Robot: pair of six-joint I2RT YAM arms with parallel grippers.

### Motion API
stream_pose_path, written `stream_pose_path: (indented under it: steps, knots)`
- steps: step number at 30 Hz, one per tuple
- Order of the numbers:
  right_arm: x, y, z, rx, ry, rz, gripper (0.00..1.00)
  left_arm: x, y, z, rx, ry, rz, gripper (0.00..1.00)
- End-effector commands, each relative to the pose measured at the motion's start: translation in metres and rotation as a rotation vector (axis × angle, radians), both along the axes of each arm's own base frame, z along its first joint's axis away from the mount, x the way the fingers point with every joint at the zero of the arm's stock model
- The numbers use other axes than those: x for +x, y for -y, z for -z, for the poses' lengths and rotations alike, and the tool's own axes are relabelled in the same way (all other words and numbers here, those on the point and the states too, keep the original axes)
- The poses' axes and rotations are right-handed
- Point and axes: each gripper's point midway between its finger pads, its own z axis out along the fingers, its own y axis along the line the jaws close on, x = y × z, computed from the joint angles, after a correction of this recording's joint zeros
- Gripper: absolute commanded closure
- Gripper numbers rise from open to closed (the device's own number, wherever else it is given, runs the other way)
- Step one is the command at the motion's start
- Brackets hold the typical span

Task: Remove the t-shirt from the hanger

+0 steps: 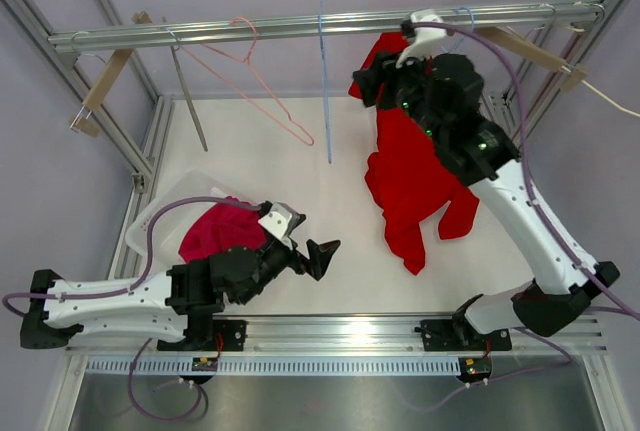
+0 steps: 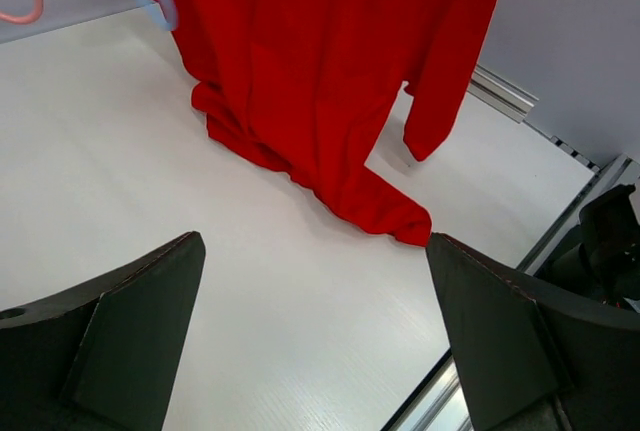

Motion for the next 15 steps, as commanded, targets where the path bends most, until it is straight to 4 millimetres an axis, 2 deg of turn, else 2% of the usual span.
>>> stream_pose_path:
  steps: [1, 4, 5, 7, 9, 12, 14, 15]
  knots:
    - [0.007, 0.057, -0.01, 0.041, -0.006, 0.083, 0.48, -0.005, -0.001, -0.015, -0.054, 0.044, 0.042, 0.01]
    - [0.017, 0.09, -0.006, 0.039, -0.026, 0.174, 0.58, -0.008, -0.009, -0.017, -0.073, 0.061, 0.054, 0.01]
    - [0.022, 0.108, -0.006, 0.041, -0.026, 0.217, 0.6, -0.008, -0.011, -0.013, -0.072, 0.062, 0.057, 0.01]
    - [0.025, 0.125, -0.006, 0.034, -0.021, 0.26, 0.62, -0.011, -0.017, -0.014, -0.092, 0.067, 0.067, 0.01]
    - [0.025, 0.145, -0.008, 0.011, 0.006, 0.304, 0.59, -0.011, -0.021, -0.01, -0.098, 0.069, 0.068, 0.01]
    - [0.028, 0.166, -0.009, -0.013, 0.013, 0.331, 0.47, -0.013, -0.025, -0.009, -0.118, 0.079, 0.077, 0.01]
    - [0.035, 0.173, -0.002, -0.029, -0.017, 0.317, 0.43, -0.016, -0.023, -0.008, -0.118, 0.08, 0.098, 0.01]
    - [0.041, 0.185, 0.003, -0.04, -0.039, 0.332, 0.42, -0.018, -0.022, -0.008, -0.119, 0.079, 0.111, 0.01]
